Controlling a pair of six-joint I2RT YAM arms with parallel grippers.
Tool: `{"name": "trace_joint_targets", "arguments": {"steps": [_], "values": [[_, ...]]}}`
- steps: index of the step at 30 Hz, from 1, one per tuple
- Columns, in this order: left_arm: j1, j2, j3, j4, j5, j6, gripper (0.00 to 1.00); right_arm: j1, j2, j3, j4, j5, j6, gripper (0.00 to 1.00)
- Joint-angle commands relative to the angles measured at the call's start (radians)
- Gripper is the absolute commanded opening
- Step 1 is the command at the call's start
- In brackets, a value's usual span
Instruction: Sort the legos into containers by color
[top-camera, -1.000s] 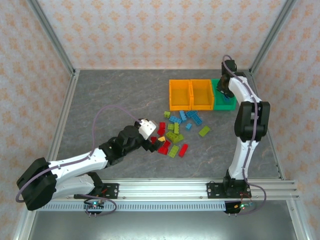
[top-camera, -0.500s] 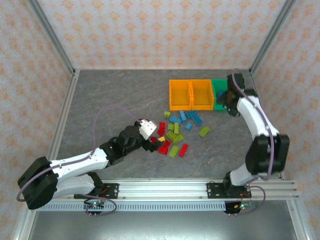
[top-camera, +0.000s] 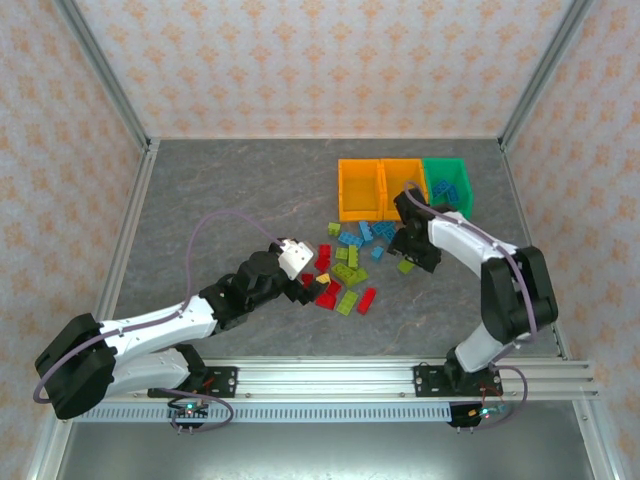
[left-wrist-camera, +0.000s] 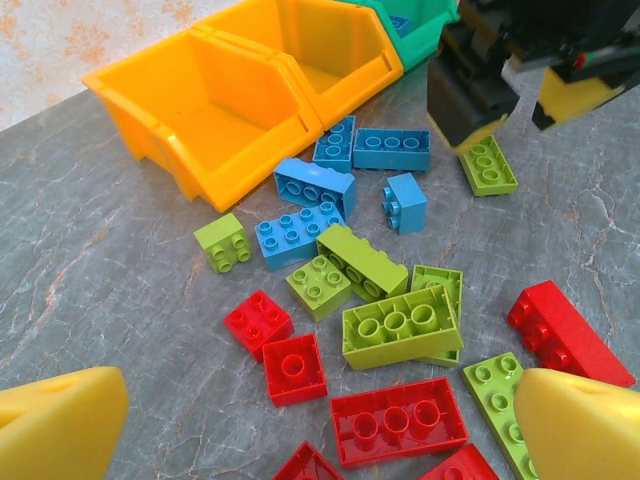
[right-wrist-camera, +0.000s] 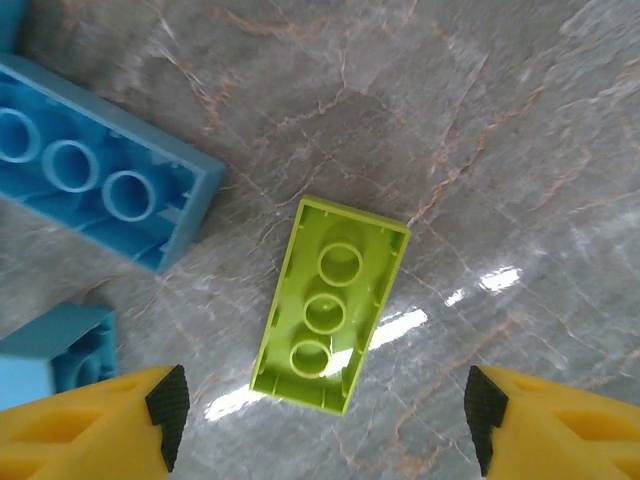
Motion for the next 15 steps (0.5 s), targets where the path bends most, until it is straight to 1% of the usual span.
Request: {"name": "trace_joint_targets", "arguments": {"steps": [1, 3, 4, 8, 11, 12, 15], "values": [[-0.005, -0.016, 0.003, 0.001, -0.005, 0.012, 1.0, -0.001, 0.05, -0.017, 0.046, 0.014, 0.02, 0.74], [-0.005, -0.015, 0.003, 0.0, -0.008, 0.012, 1.0, -0.001, 0.073, -0.033, 0.068, 0.003, 0.027, 0.71], [-0.005, -0.015, 0.003, 0.001, -0.009, 0.012, 1.0, 0.0, 0.084, -0.039, 0.071, 0.006, 0.028, 0.68], [-0.005, -0.009, 0.004, 0.001, -0.007, 0.011, 1.0, 0.0, 0.08, -0.081, 0.087, 0.038, 0.049, 0.48], [-0.005, -0.005, 0.004, 0.002, -0.006, 0.011, 1.0, -0.001, 0.033, -0.111, 0.085, 0.066, 0.067, 0.34], [-0.004, -0.004, 0.006, 0.003, -0.007, 0.011, 1.0, 0.0, 0.006, -0.12, 0.08, 0.08, 0.071, 0.31], [-0.006, -0.005, 0.004, 0.002, -0.008, 0.011, 1.0, 0.0, -0.112, -0.121, 0.069, 0.122, 0.065, 0.27]]}}
